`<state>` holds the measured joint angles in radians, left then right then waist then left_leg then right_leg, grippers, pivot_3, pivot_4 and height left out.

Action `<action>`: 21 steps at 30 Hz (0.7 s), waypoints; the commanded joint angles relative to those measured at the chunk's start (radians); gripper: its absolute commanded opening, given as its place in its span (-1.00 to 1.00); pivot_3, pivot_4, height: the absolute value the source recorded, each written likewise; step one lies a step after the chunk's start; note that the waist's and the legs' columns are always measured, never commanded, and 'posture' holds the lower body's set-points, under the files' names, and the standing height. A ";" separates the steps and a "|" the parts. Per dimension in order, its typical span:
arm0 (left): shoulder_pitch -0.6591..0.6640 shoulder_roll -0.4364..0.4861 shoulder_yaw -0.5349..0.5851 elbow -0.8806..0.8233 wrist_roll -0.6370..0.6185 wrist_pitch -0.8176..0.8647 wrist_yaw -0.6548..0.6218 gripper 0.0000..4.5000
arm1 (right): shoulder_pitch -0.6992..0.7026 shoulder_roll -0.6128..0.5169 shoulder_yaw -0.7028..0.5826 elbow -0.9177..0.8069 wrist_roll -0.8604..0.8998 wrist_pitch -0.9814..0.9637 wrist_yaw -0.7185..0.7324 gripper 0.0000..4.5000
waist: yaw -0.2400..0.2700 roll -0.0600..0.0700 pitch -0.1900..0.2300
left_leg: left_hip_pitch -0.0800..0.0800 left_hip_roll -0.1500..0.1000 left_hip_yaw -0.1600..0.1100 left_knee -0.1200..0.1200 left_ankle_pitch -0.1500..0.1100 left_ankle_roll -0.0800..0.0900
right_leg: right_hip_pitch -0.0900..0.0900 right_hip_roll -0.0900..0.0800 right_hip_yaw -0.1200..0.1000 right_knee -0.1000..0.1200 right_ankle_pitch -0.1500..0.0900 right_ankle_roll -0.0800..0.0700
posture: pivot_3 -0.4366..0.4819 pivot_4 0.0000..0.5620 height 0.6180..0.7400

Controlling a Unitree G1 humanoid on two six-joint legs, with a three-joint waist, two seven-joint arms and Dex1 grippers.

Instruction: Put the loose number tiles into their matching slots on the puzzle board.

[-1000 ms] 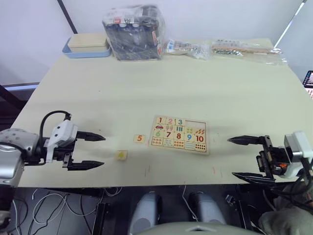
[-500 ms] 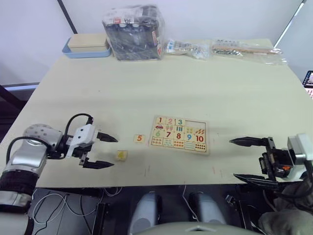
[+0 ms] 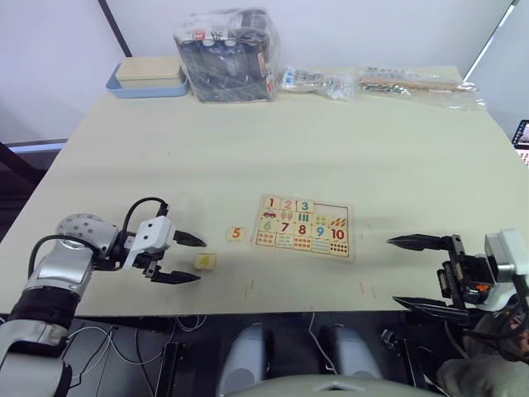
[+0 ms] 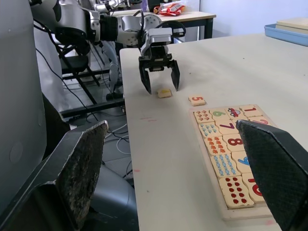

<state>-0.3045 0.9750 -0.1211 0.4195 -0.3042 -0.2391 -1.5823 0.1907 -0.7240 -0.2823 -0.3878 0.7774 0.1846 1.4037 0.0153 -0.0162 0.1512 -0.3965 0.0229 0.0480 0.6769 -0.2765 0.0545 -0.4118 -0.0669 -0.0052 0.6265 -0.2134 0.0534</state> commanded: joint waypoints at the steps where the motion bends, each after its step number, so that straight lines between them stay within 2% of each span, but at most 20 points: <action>1: -0.018 0.010 0.002 0.013 0.001 -0.022 -0.032 0.35 | 0.002 -0.002 -0.028 -0.032 0.020 -0.014 -0.005 1.00 | 0.000 0.000 0.000 | 0.000 0.000 0.000 0.000 0.000 0.000 | 0.000 0.000 0.000 0.000 0.000 0.000 | -0.05 -0.47 1.00; 15: -0.013 0.003 -0.002 0.017 0.002 -0.045 -0.032 0.35 | 0.002 -0.005 -0.025 -0.035 0.018 -0.013 -0.014 1.00 | 0.000 0.000 0.000 | 0.000 0.000 0.000 0.000 0.000 0.000 | 0.000 0.000 0.000 0.000 0.000 0.000 | -0.05 -0.47 1.00; 18: -0.013 -0.001 0.000 0.009 0.003 -0.038 -0.032 -0.02 | -0.003 -0.005 -0.023 -0.031 0.016 -0.013 -0.014 1.00 | 0.000 0.000 0.000 | 0.000 0.000 0.000 0.000 0.000 0.000 | 0.000 0.000 0.000 0.000 0.000 0.000 | -0.05 -0.47 1.00; 21: -0.015 -0.005 0.011 -0.004 0.002 -0.025 -0.031 -0.59 | -0.010 -0.003 -0.018 -0.027 0.012 -0.014 -0.019 1.00 | 0.000 0.000 0.000 | 0.000 0.000 0.000 0.001 0.000 0.000 | 0.000 0.000 0.000 0.000 0.000 0.001 | -0.05 -0.47 1.00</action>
<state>-0.3117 0.9695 -0.1235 0.4397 -0.3013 -0.2691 -1.5828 0.1877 -0.7241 -0.2822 -0.3924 0.7768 0.1847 1.3868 0.0151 -0.0161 0.1510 -0.3965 0.0229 0.0481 0.6774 -0.2765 0.0545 -0.4116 -0.0669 -0.0052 0.6268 -0.2131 0.0540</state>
